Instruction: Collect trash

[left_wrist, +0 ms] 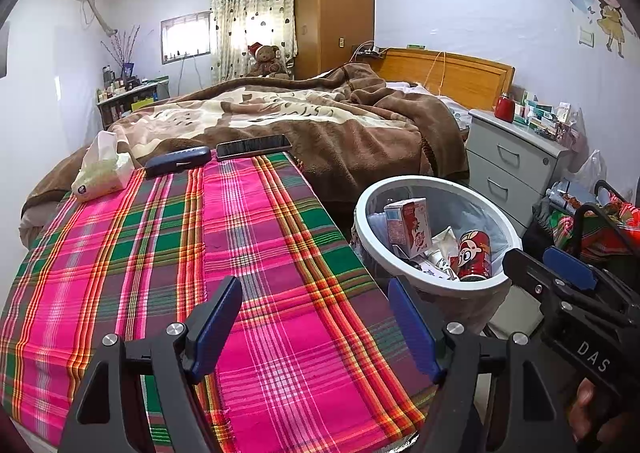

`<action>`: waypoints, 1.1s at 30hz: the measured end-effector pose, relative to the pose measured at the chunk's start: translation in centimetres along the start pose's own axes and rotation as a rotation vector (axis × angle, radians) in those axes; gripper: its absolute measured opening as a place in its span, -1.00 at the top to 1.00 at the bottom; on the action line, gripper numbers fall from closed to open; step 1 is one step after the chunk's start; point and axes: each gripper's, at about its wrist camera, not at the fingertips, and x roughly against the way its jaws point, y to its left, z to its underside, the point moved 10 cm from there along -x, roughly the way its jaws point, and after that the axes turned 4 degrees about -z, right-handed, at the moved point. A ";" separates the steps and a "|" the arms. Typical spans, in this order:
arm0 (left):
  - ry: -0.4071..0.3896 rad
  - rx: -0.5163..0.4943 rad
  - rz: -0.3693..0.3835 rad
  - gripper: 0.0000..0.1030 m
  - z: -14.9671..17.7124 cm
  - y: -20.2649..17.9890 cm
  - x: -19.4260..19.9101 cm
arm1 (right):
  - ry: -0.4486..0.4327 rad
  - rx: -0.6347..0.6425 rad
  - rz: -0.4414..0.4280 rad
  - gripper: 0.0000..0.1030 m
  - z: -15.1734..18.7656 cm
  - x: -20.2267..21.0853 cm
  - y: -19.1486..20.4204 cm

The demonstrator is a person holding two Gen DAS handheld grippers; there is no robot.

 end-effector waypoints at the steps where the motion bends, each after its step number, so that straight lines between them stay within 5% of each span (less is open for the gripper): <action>1: 0.000 0.000 0.000 -0.46 0.0 -0.1 0.0 | -0.002 0.001 -0.002 -0.29 0.0 0.0 0.0; 33: 0.011 -0.002 0.016 -0.46 0.7 -0.5 0.2 | 0.004 -0.003 -0.003 -0.29 0.4 0.1 0.5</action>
